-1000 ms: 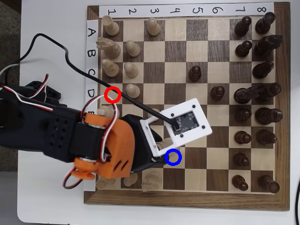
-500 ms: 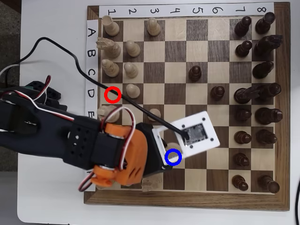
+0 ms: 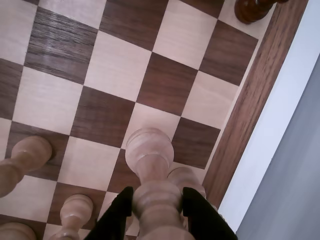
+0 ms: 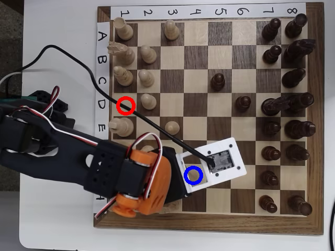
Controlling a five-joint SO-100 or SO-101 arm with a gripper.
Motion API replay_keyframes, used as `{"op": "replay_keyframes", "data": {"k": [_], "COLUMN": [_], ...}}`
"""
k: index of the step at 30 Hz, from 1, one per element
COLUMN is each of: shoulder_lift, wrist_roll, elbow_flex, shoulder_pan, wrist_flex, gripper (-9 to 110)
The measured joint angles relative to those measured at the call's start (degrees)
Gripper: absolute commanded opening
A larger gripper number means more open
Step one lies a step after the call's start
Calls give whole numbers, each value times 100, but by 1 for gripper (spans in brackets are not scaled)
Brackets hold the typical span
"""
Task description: Move the piece to destination
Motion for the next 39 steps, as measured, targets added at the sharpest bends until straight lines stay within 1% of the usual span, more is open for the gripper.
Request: {"op": "replay_keyframes", "data": {"k": [23, 28, 39], "shoulder_lift": [-501, -527, -527], "wrist_roll": [-97, -141, -149], "elbow_flex": [229, 220, 176], "shoulder_pan": [70, 79, 97], "wrist_flex": [-905, -914, -492], "gripper": [0, 0, 0]}}
